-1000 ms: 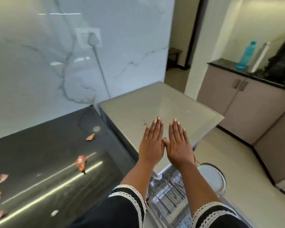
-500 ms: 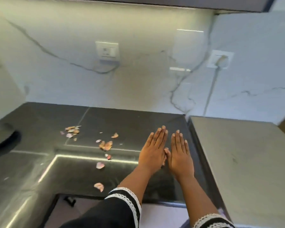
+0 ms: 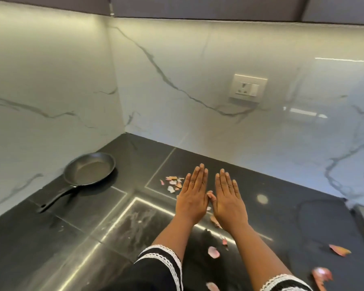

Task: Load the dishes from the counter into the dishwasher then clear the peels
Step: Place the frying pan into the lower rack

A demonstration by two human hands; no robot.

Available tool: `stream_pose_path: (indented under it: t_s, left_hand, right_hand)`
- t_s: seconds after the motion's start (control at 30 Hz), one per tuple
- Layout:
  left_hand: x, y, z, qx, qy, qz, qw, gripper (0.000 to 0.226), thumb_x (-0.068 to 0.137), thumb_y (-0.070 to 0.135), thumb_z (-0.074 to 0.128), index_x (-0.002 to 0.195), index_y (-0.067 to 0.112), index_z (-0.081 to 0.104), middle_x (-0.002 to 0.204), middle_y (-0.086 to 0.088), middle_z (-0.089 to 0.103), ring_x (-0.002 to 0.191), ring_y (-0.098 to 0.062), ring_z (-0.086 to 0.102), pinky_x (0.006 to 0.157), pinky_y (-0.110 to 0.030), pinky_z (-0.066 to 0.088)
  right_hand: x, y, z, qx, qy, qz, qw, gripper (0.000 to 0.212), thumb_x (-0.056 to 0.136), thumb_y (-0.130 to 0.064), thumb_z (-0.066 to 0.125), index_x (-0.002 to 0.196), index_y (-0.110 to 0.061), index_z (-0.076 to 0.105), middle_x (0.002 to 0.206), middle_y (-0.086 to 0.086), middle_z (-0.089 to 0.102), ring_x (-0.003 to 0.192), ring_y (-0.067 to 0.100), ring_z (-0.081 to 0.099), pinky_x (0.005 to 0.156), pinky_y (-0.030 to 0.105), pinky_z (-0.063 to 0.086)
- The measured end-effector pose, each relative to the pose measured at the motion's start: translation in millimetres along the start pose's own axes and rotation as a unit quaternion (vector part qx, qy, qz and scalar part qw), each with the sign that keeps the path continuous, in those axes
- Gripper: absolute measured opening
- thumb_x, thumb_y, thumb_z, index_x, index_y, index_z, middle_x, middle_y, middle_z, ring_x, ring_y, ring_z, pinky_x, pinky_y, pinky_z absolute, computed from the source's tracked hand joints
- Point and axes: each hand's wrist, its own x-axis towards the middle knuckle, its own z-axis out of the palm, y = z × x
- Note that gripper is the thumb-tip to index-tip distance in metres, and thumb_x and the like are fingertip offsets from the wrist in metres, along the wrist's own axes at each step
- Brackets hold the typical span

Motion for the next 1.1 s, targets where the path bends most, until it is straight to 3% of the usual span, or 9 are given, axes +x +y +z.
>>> stream_pose_path:
  t_s: [0.17,0.37,0.47,0.53,0.6,0.67,0.77,0.97,1.1]
  left_hand:
    - [-10.6,-105.9,-5.8,0.028,-0.006,-0.094,0.995,0.063,0.101,0.038,0.016,0.153,0.003,0.006,0.162,-0.013,0.002,0.149,-0.023,0.003,0.116,-0.041,0.01]
    - [-51.1,-203.9,-26.5,0.067,-0.023,-0.234,0.97,0.067,0.097,0.039,0.027,0.15,0.0,0.021,0.16,-0.015,0.014,0.148,-0.025,0.01,0.118,-0.041,0.009]
    - [-84.4,-243.0,-36.7,0.106,-0.035,-0.298,0.948,0.065,0.097,0.038,0.024,0.149,-0.001,0.023,0.159,-0.016,0.014,0.148,-0.026,0.009,0.117,-0.043,0.008]
    - [-105.6,-266.8,-46.9,0.126,-0.048,-0.35,0.927,0.066,0.096,0.038,0.019,0.149,-0.001,0.023,0.159,-0.017,0.012,0.148,-0.028,0.01,0.117,-0.044,0.006]
    - [-124.4,-291.6,-61.4,0.15,-0.079,-0.391,0.905,0.071,0.095,0.043,0.005,0.151,0.0,0.009,0.16,-0.017,-0.003,0.148,-0.028,-0.002,0.118,-0.045,-0.003]
    - [-138.0,-313.1,-73.1,0.164,-0.113,-0.419,0.886,0.077,0.087,0.047,-0.015,0.15,0.003,-0.012,0.157,-0.015,-0.022,0.145,-0.027,-0.021,0.116,-0.046,-0.017]
    - [-145.4,-334.3,-83.8,0.155,-0.143,-0.472,0.856,0.075,0.088,0.048,-0.02,0.15,0.005,-0.017,0.157,-0.014,-0.024,0.143,-0.027,-0.027,0.106,-0.051,-0.031]
    - [-137.0,-370.7,-85.8,-0.017,-0.117,-0.579,0.807,0.066,0.101,0.05,0.004,0.154,0.011,0.002,0.162,-0.006,-0.002,0.148,-0.023,-0.013,0.106,-0.057,-0.026]
    - [-130.8,-379.8,-80.0,-0.123,-0.109,-0.619,0.768,0.066,0.101,0.051,0.004,0.145,0.02,0.042,0.154,0.0,0.035,0.149,-0.018,0.003,0.103,-0.058,-0.029]
  right_hand:
    - [60.8,-86.1,33.7,0.029,-0.049,-0.079,0.995,0.088,0.079,-0.06,-0.034,0.151,-0.014,-0.015,0.157,0.003,-0.027,0.143,0.015,-0.029,0.116,0.031,-0.019]
    - [108.1,-194.8,71.4,0.064,-0.108,-0.18,0.976,0.087,0.085,-0.062,-0.02,0.154,-0.011,-0.004,0.159,0.004,-0.016,0.148,0.017,-0.014,0.115,0.031,-0.015]
    - [111.0,-254.0,87.9,0.082,-0.154,-0.217,0.96,0.106,0.072,-0.064,-0.035,0.155,-0.009,0.001,0.162,0.006,-0.006,0.15,0.019,-0.005,0.12,0.036,-0.005]
    - [109.4,-293.3,100.5,0.132,-0.195,-0.212,0.948,0.102,0.079,-0.066,-0.026,0.155,-0.008,0.009,0.163,0.009,0.006,0.15,0.021,0.006,0.122,0.039,0.006]
    - [106.5,-330.6,114.2,0.209,-0.24,-0.181,0.931,0.078,0.097,-0.059,0.002,0.154,-0.009,0.018,0.161,0.009,0.016,0.148,0.023,0.018,0.12,0.039,0.018]
    - [103.9,-360.2,121.7,0.294,-0.3,-0.141,0.897,0.065,0.102,-0.05,0.017,0.153,-0.01,0.022,0.161,0.008,0.019,0.147,0.022,0.021,0.118,0.039,0.022]
    - [103.3,-396.6,134.4,0.418,-0.378,-0.067,0.823,0.063,0.103,-0.051,0.021,0.152,-0.012,0.027,0.156,0.008,0.031,0.144,0.023,0.028,0.117,0.037,0.024]
    - [106.4,-444.1,157.4,0.591,-0.472,0.098,0.647,0.065,0.095,-0.065,0.023,0.147,-0.028,0.04,0.148,0.0,0.045,0.135,0.017,0.042,0.114,0.041,0.035]
    - [117.0,-454.0,163.4,0.648,-0.489,0.154,0.563,0.06,0.1,-0.058,0.022,0.148,-0.025,0.038,0.146,0.003,0.048,0.132,0.016,0.046,0.109,0.034,0.039]
